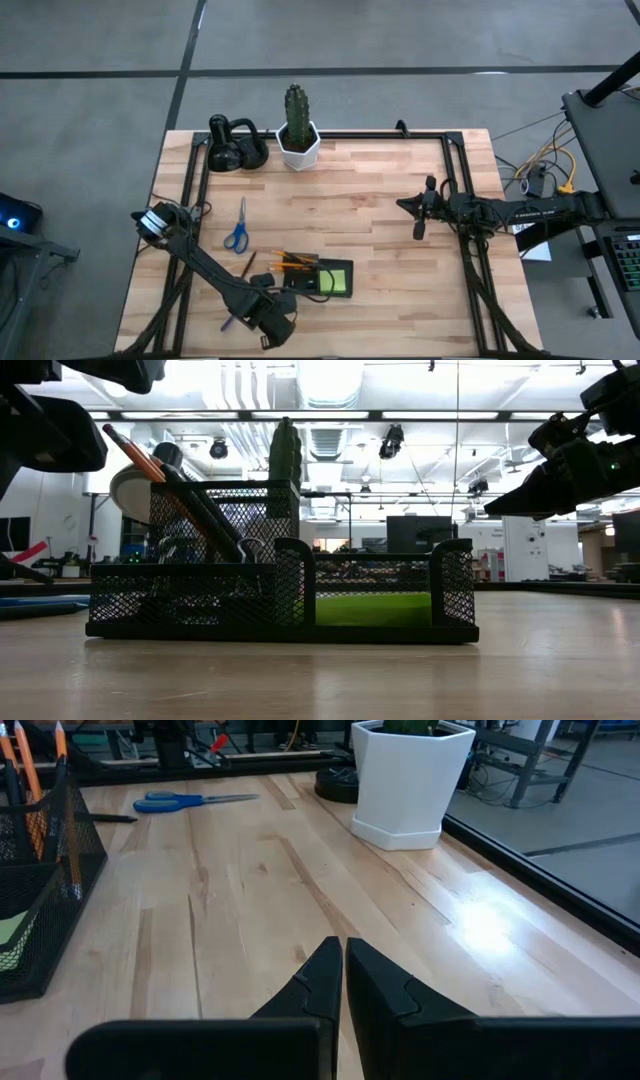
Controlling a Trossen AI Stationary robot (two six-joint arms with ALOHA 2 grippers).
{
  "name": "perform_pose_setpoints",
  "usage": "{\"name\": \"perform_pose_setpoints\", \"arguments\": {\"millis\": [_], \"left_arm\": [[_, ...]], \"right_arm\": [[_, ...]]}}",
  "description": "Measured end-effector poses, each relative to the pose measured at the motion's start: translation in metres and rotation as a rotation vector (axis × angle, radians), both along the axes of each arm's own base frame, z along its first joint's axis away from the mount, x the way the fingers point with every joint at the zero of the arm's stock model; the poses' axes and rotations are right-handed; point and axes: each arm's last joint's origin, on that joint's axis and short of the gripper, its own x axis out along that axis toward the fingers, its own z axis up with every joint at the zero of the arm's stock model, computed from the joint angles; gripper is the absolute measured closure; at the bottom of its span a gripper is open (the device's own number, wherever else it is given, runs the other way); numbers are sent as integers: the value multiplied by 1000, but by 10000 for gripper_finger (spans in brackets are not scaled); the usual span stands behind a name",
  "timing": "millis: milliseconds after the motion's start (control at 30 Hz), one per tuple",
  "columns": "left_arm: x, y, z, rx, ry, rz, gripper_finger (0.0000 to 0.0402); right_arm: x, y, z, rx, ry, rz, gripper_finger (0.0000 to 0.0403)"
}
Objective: Pick and place office supplies into organizer
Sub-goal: Put the binder clip into the desk organizer
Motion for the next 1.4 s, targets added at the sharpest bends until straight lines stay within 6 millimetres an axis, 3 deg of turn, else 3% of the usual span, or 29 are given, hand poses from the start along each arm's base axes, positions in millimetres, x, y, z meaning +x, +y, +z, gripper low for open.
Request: {"name": "perform_pose_setpoints", "arguments": {"millis": [200,500,1000,1233,1400], "left_arm": [[2,-2,1,-16,-19,0,324],[2,-2,1,-38,-5,-7,396],[14,4,11,-34,-64,35,400],[28,22,18,-90,-58,294,401],[36,29,30,-118,-93,374,401]], "right_arm": [[0,0,0,0,0,0,394],[0,0,0,0,0,0,394],[0,0,0,0,-1,0,394],[0,0,0,0,-1,0,394],[0,0,0,0,-1,0,394]]}}
